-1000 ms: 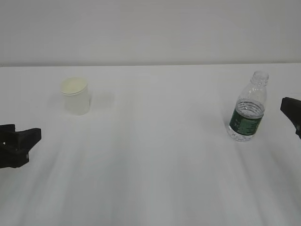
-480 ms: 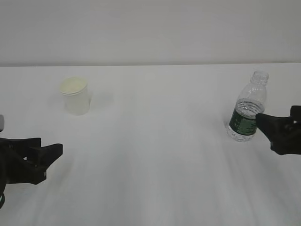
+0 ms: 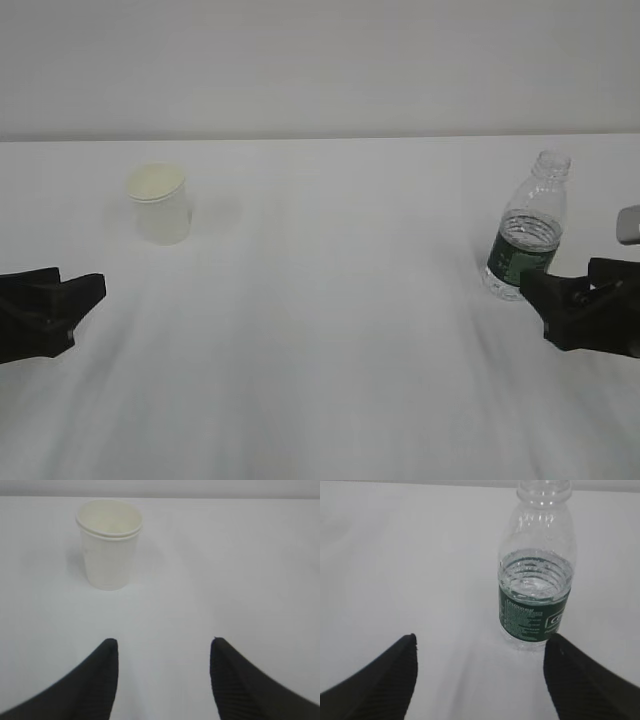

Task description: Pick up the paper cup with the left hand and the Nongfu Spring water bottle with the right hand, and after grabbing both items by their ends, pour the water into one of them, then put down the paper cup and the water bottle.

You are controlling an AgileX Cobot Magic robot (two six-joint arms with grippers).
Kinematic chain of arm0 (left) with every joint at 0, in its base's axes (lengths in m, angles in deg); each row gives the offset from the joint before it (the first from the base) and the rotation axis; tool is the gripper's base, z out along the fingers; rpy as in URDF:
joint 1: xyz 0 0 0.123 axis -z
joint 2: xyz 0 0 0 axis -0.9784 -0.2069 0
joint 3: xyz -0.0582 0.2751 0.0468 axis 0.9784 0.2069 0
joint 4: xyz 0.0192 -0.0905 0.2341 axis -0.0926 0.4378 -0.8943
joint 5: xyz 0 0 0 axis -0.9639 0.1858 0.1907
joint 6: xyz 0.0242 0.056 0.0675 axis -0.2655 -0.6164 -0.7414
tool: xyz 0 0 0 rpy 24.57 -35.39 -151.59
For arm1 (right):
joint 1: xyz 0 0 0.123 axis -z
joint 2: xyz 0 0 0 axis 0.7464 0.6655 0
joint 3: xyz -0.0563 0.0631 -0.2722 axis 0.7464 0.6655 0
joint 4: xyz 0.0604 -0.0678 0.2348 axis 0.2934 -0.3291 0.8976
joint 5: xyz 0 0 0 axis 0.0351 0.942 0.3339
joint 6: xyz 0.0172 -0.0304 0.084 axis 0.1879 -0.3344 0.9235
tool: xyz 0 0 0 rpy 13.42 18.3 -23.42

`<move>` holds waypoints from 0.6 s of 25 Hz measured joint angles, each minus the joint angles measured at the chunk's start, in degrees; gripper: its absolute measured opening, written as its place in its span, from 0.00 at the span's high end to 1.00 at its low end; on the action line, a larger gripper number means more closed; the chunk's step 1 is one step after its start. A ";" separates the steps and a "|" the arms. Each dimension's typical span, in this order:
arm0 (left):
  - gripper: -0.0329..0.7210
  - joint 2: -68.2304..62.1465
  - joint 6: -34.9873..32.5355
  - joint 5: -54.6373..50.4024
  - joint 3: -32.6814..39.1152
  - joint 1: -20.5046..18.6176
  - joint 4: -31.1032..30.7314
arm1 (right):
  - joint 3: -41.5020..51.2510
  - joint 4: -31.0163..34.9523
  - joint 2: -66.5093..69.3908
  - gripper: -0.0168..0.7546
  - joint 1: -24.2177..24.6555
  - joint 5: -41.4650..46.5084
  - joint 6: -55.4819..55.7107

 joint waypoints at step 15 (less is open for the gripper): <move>0.41 -9.12 -8.91 10.87 -0.70 0.00 -1.36 | 6.33 4.73 7.91 0.22 0.00 -20.11 -0.90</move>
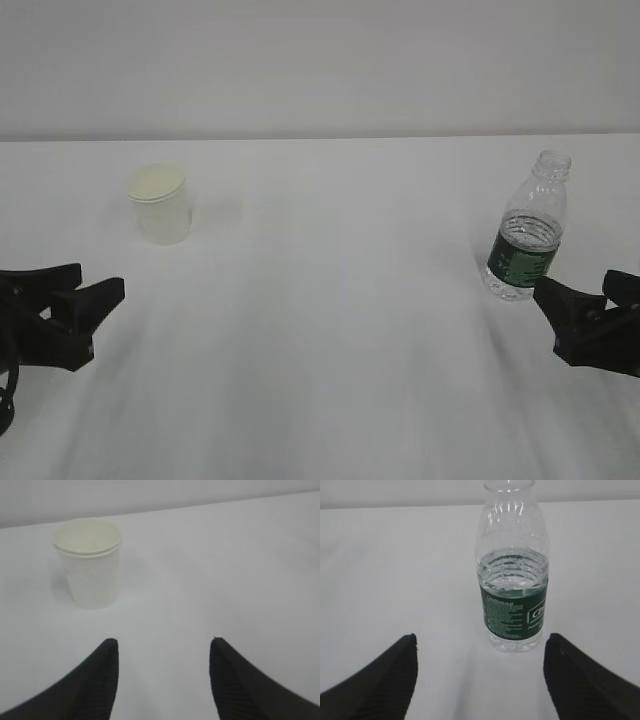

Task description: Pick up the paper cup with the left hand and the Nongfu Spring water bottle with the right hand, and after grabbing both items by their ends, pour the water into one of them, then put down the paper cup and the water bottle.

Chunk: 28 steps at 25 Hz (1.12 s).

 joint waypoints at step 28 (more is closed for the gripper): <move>0.11 -7.25 -1.96 0.83 -4.64 0.00 6.02 | 0.12 4.41 7.22 0.22 0.00 -8.54 -6.36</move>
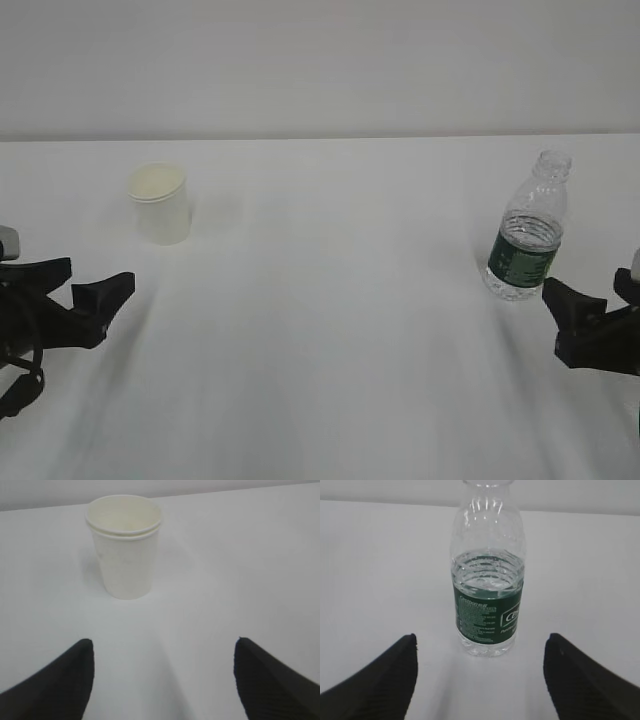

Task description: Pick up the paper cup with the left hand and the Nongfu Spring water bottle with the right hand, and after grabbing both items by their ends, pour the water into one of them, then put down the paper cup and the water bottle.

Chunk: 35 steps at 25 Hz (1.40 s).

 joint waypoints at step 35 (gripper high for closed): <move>0.17 -9.63 -0.32 0.00 -10.16 0.00 1.21 | -10.07 0.13 15.02 0.22 0.00 -2.77 0.21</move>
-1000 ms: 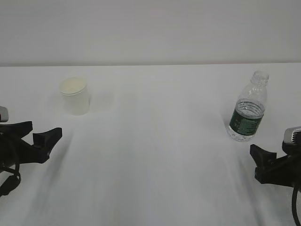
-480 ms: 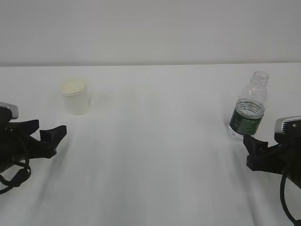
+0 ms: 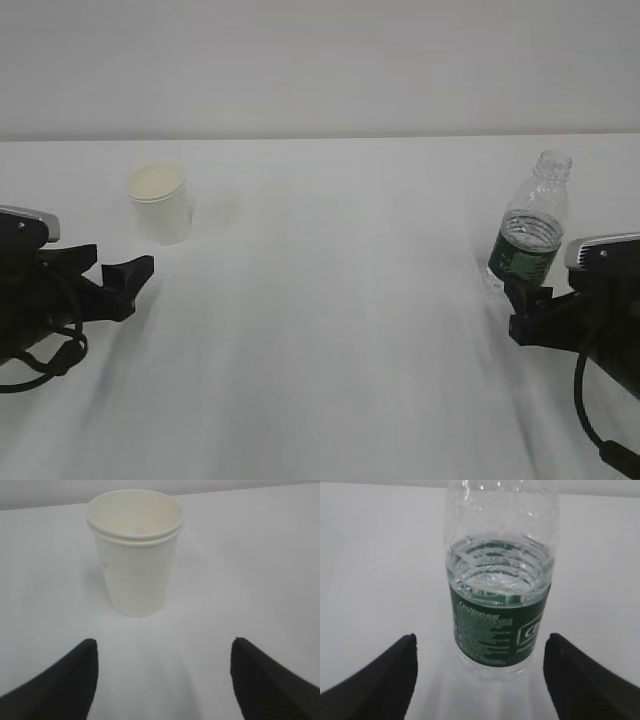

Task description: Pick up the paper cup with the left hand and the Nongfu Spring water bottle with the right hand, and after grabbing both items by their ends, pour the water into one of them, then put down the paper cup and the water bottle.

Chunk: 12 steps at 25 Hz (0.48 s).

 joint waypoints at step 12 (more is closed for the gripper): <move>0.17 -3.19 0.00 0.00 -3.54 0.00 0.00 | -2.53 0.23 0.86 0.22 0.00 0.00 0.00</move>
